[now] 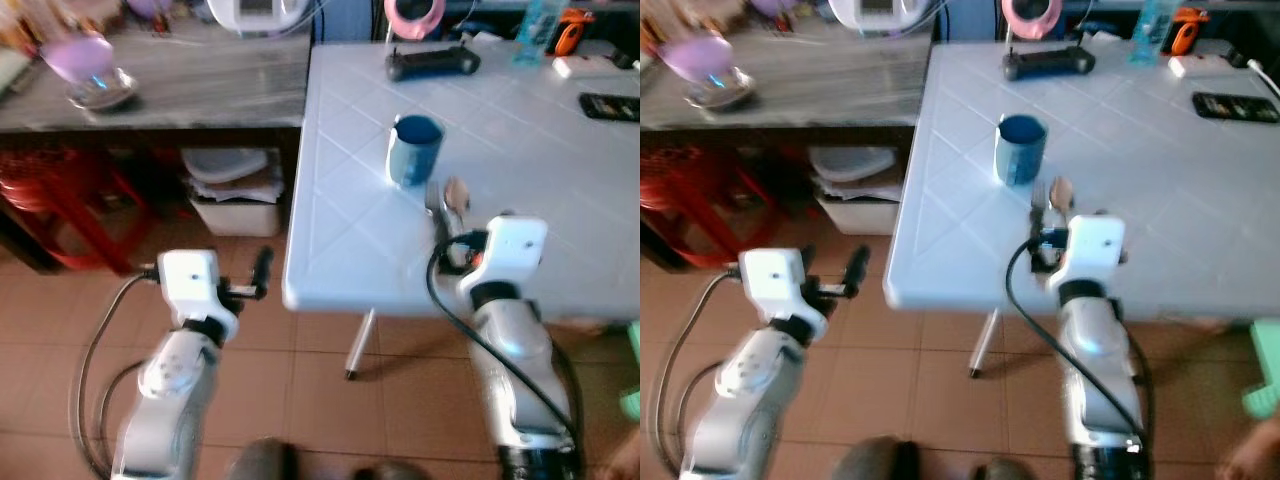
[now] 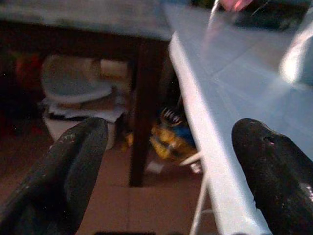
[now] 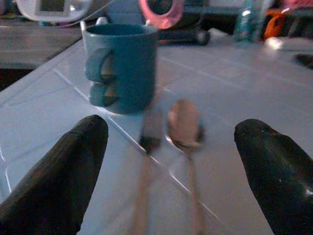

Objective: Setting the table

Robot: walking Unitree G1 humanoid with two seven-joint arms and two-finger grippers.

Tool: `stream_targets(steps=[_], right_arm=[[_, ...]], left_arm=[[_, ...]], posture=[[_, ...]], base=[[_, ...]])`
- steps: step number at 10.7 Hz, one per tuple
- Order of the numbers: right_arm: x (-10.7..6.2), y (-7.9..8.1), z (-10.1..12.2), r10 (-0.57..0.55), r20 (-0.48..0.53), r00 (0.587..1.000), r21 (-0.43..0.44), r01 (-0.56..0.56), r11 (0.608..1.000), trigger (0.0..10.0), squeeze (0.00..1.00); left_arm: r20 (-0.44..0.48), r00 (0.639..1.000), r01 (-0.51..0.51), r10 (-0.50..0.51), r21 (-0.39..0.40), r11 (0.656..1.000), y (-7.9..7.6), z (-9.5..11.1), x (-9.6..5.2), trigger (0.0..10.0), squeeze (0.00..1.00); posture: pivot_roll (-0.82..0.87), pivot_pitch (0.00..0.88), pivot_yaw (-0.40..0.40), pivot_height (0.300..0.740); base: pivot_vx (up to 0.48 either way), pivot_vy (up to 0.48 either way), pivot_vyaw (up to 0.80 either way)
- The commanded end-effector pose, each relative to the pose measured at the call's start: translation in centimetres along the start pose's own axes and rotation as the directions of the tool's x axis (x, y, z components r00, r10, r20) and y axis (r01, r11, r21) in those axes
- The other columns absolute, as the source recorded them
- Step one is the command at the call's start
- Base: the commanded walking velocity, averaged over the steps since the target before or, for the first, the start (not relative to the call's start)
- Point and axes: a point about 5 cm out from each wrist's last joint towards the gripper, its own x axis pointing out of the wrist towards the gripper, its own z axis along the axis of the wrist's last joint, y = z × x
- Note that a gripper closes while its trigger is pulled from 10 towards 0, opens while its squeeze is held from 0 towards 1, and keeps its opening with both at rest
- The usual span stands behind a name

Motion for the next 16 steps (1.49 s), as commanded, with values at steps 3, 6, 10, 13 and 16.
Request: stream_targets(steps=[3, 6, 10, 13, 16], right_arm=[[0.0, 0.1, -0.2, 0.043, -0.022, 0.999, 0.002, -0.043, 0.999, 10.0, 0.00], [0.7, -0.2, -0.7, 0.035, -0.063, 0.997, 0.005, -0.035, 0.999, 10.0, 0.00], [2.1, -0.4, -0.7, 0.095, -0.089, 0.991, 0.001, -0.095, 0.995, 10.0, 0.00], [2.8, 0.2, -0.5, 0.143, -0.106, 0.984, 0.021, -0.142, 0.990, 10.0, 0.00], [3.2, 0.9, 0.2, 0.171, -0.113, 0.979, 0.009, -0.171, 0.985, 10.0, 0.00]], left_arm=[[0.002, 1.000, -0.002, 0.002, 0.018, 1.000, -0.1, 0.4, -0.1, 10.0, 0.00], [-0.014, 1.000, -0.018, 0.018, 0.031, 0.999, 0.4, 0.4, -0.8, 10.0, 0.00], [-0.029, 0.999, -0.014, 0.016, 0.042, 0.999, 0.5, 0.4, -1.1, 10.0, 0.00], [-0.041, 0.999, -0.013, 0.015, 0.047, 0.999, 0.6, 0.4, -1.3, 10.0, 0.00], [-0.048, 0.999, -0.009, 0.011, 0.045, 0.999, 0.5, 0.3, -1.3, 10.0, 0.00]], posture=[[0.01, 0.155, 0.063, 0.740], [0.03, 0.178, 0.070, 0.740], [0.04, 0.189, 0.074, 0.740], [0.04, 0.197, 0.079, 0.740], [0.04, 0.203, 0.078, 0.740]], base=[[0.000, 0.000, 0.00], [0.000, 0.000, 0.00], [0.000, 0.000, 0.00], [0.000, 0.000, 0.00], [0.000, 0.000, 0.00]])
